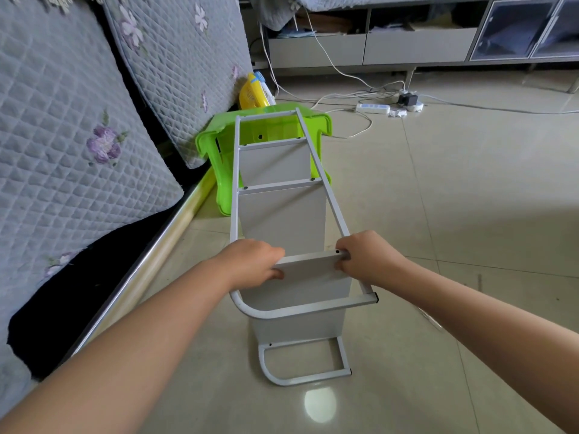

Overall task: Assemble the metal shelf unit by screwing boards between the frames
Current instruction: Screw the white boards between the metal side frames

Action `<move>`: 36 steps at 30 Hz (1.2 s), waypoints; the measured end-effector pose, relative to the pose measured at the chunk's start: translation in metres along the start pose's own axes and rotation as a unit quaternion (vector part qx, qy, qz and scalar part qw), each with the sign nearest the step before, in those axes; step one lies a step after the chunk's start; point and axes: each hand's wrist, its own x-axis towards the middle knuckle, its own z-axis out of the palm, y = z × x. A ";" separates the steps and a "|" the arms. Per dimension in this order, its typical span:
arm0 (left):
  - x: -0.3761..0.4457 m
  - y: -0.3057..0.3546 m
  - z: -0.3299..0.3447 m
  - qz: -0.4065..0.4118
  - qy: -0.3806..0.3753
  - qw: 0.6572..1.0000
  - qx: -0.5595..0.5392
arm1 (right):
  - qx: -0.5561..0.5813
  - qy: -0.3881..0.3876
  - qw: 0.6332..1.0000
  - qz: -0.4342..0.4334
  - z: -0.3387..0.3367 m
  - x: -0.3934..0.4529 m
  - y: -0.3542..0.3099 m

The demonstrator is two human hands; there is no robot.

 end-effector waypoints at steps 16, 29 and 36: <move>0.040 -0.037 -0.009 -0.042 0.040 0.998 0.028 | 0.023 0.056 0.998 0.015 -0.015 0.052 -0.005; 0.051 -0.040 -0.010 -0.062 0.030 0.997 -0.028 | 0.007 0.053 0.999 0.001 -0.022 0.068 0.004; 0.032 -0.035 -0.017 -0.052 0.052 0.994 -0.085 | 0.023 0.054 0.998 -0.001 -0.022 0.054 0.003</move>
